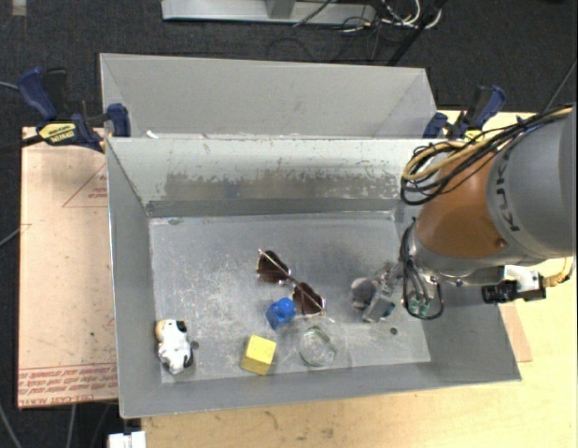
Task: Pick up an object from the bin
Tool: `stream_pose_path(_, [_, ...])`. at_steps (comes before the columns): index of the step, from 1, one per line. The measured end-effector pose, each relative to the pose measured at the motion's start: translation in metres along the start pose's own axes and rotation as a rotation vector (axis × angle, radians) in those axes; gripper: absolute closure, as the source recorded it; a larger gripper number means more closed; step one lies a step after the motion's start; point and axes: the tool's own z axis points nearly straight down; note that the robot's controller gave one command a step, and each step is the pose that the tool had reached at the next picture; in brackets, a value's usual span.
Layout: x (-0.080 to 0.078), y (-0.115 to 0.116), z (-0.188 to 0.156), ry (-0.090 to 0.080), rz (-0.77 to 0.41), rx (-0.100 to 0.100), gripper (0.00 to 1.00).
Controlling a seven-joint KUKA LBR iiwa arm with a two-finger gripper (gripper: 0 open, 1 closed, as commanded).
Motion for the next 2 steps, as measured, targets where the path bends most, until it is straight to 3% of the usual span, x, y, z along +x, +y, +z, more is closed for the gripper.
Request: stream_pose_path(2, [0.002,-0.001,-0.021,0.008,-0.001,0.003,1.00])
